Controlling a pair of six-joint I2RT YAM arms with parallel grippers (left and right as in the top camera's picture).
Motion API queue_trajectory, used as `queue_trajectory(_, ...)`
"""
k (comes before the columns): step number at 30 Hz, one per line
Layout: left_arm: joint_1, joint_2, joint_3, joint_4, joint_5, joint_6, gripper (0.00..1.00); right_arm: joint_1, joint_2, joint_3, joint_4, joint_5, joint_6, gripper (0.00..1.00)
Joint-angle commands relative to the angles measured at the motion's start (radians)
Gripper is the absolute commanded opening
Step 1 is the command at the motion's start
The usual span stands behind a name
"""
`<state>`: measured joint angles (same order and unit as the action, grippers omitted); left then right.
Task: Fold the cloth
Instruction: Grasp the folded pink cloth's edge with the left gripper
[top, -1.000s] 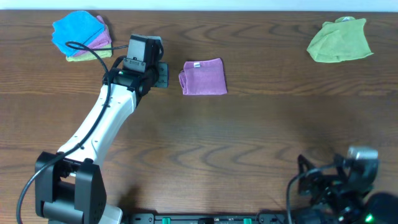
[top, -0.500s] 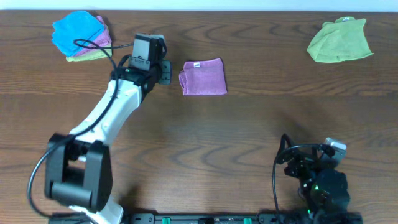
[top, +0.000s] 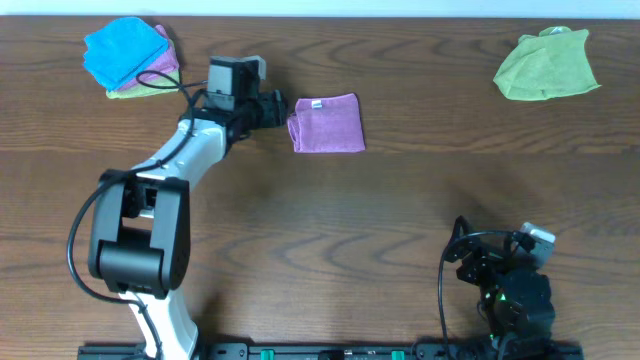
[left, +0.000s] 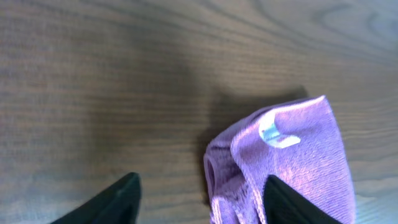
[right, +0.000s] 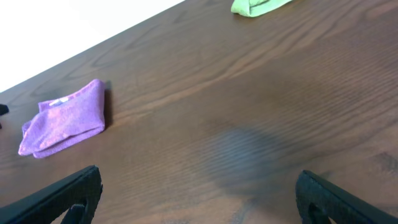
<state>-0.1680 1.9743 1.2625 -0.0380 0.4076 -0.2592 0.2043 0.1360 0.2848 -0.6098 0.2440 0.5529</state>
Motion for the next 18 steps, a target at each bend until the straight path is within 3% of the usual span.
queue_trajectory(1, 0.036, 0.039, -0.004, 0.013, 0.146, -0.019, 0.71, -0.001, -0.006, -0.005, -0.005, 0.018, 0.018, 0.99)
queue_trajectory(12, 0.05, 0.118, -0.004, 0.05, 0.349, -0.018, 0.74, -0.001, -0.006, -0.005, -0.011, 0.023, 0.018, 0.99)
queue_trajectory(18, 0.05, 0.161, -0.004, 0.047, 0.374, -0.017, 0.72, -0.001, -0.006, -0.005, -0.012, 0.023, 0.018, 0.99)
